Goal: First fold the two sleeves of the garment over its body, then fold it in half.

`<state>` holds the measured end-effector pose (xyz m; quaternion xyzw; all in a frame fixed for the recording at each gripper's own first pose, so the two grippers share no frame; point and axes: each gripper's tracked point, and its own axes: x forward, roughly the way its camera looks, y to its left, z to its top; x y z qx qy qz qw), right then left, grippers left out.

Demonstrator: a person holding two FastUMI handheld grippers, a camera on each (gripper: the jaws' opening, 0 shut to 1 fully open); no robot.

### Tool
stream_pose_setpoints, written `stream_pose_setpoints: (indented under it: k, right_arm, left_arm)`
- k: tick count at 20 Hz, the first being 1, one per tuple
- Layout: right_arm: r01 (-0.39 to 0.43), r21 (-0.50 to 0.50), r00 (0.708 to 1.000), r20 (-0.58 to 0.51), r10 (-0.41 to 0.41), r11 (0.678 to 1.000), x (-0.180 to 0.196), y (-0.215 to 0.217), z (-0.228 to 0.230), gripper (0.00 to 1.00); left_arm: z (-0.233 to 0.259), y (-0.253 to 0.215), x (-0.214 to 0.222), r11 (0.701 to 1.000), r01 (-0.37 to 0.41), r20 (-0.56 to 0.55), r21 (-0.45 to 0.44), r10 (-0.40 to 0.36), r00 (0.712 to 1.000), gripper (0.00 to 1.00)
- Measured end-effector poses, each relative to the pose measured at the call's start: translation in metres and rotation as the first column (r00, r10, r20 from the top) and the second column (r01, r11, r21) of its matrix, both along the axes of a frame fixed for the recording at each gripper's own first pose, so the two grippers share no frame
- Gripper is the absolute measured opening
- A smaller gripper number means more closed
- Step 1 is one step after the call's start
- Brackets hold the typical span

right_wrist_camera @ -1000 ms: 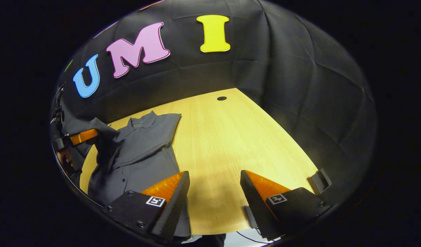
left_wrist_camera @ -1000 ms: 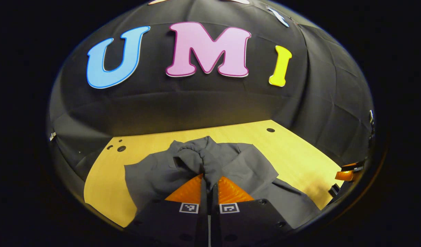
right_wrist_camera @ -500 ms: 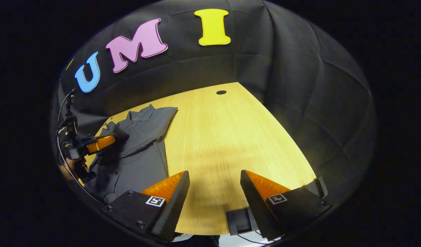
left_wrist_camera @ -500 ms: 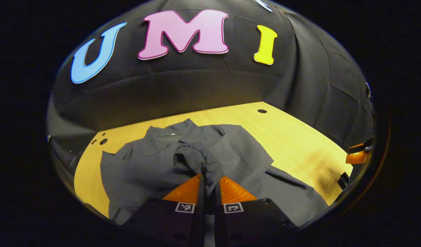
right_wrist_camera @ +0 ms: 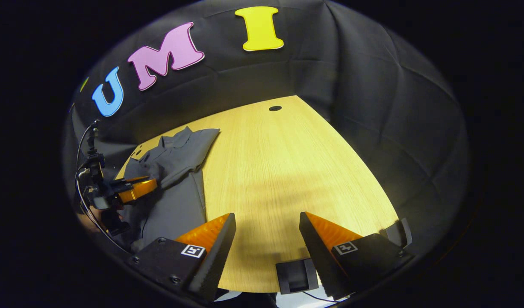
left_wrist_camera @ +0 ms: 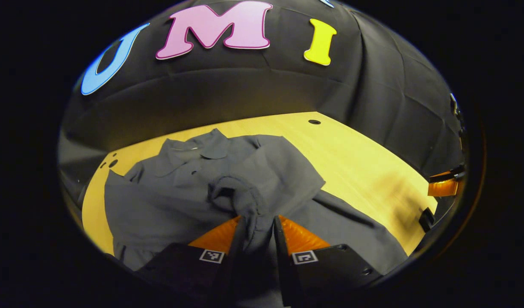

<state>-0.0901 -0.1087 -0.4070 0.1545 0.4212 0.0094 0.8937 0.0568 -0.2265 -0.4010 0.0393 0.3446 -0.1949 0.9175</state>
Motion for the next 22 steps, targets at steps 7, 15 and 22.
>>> stream_pose_setpoints:
  k: [7, 15, 22]
  right_arm:
    - [-0.019, 0.038, 1.0, 0.0, 0.019, 0.999, -0.009, 0.027, 0.008, 0.93]
    - [-0.093, 0.093, 0.995, -0.025, 0.095, 0.991, -0.045, 0.087, 0.019, 0.97]
    - [-0.135, 0.072, 0.985, -0.094, 0.141, 0.988, -0.071, 0.127, 0.007, 0.97]
  left_arm:
    - [0.034, -0.018, -0.034, 0.993, 0.061, 0.025, -0.097, -0.059, 0.998, 0.95]
    - [0.079, 0.047, -0.096, 0.997, -0.041, 0.08, -0.067, 0.047, 0.996, 0.96]
    - [0.055, 0.146, -0.16, 0.986, -0.166, -0.02, -0.005, 0.165, 0.986, 0.96]
